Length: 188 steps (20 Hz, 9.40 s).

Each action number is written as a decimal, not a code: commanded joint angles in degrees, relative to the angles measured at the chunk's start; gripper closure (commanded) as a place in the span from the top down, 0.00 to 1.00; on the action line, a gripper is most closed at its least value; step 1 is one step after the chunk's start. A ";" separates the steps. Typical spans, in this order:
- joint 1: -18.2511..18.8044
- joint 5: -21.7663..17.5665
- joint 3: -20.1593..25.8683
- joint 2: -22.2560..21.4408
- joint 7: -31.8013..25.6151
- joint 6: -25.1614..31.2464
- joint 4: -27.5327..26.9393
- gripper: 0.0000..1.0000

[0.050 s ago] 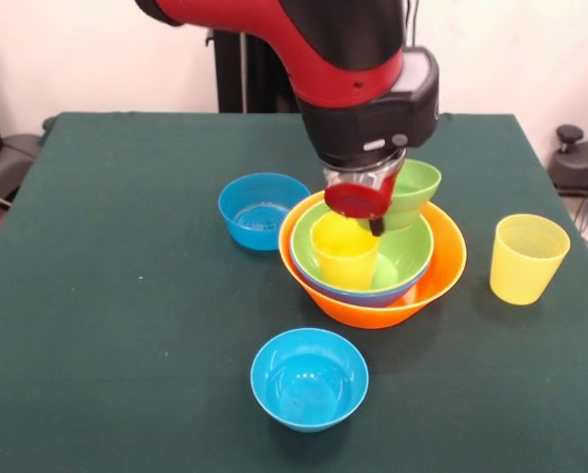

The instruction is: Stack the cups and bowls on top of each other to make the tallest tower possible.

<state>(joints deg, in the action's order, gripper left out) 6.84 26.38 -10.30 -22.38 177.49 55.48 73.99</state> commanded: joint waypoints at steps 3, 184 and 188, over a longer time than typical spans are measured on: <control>1.18 -0.98 6.12 -5.74 -2.04 11.49 2.05 0.00; -0.56 -4.24 3.35 2.89 -0.71 4.51 -8.98 0.00; -0.61 -4.37 3.26 3.25 -0.55 5.10 -9.71 0.00</control>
<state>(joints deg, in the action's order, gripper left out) 7.30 23.22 -12.45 -19.59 177.49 60.92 61.81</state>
